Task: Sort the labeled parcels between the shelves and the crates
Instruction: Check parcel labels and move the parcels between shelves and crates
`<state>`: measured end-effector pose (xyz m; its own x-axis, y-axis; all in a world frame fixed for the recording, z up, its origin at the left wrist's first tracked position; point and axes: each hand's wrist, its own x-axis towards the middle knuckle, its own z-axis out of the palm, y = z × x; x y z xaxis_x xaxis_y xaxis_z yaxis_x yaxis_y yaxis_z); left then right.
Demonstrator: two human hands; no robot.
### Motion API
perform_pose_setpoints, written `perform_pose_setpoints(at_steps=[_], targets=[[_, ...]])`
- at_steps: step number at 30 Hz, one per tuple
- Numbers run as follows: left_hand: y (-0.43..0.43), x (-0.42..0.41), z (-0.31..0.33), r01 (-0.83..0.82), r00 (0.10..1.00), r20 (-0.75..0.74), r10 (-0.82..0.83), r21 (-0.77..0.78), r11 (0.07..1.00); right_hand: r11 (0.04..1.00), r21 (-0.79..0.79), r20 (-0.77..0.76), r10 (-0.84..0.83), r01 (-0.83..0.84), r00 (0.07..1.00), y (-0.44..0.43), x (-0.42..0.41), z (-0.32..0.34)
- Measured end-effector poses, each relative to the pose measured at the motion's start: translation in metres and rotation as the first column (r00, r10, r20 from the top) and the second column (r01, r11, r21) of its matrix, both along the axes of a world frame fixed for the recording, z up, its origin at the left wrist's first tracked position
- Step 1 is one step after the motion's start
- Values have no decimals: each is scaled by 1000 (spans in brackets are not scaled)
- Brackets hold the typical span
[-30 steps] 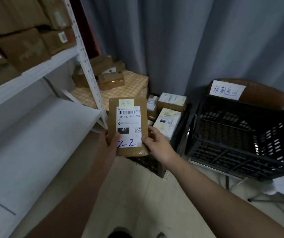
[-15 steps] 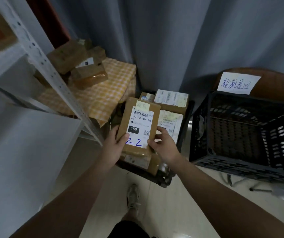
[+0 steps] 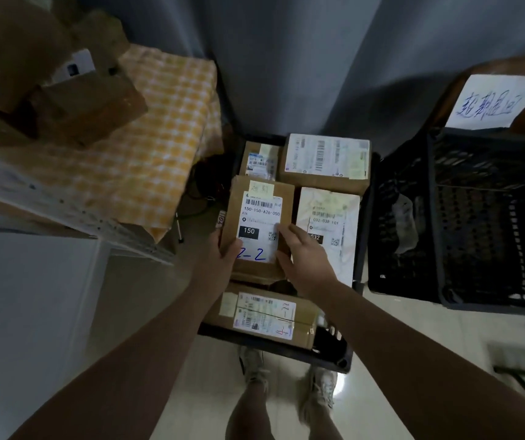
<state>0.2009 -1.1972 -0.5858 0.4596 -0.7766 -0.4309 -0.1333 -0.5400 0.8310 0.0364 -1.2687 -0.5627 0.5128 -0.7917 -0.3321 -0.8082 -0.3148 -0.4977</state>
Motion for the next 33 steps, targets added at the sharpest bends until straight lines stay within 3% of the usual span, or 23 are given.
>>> perform_pose_setpoints(at_steps=[4, 8, 11, 13, 18, 24, 29, 33], targets=[[-1, 3, -30, 25, 999, -35, -25, 8, 1000, 988, -48, -197, 135, -147, 971, -5, -5, -29], [-1, 6, -47, 75, 997, -31, -73, 84, 994, 973, -68, -289, 193, -221, 938, -3, -11, -46], [1, 9, -47, 111, 992, 57, -113, 28, 993, 956, -128, -311, 215, -265, 926, -3, -6, -51], [3, 12, -46, 180, 960, 217, -176, 2, 984, 940, -151, -314, 246, -304, 917, -4, 0, -52], [-4, 16, -41, 320, 772, 498, -395, 232, 919, 940, -94, -347, 278, -328, 896, -5, 3, -45], [6, 18, -12, 344, 421, 704, -572, 460, 819, 813, -142, -504, 431, -564, 748, -11, -6, -14], [39, 5, 46, 267, 298, 785, -544, 478, 836, 796, -239, -377, 452, -556, 809, 0, -7, 40], [77, -20, 115, 127, 236, 863, -447, 429, 894, 687, -409, -316, 511, -600, 800, 23, -22, 93]])
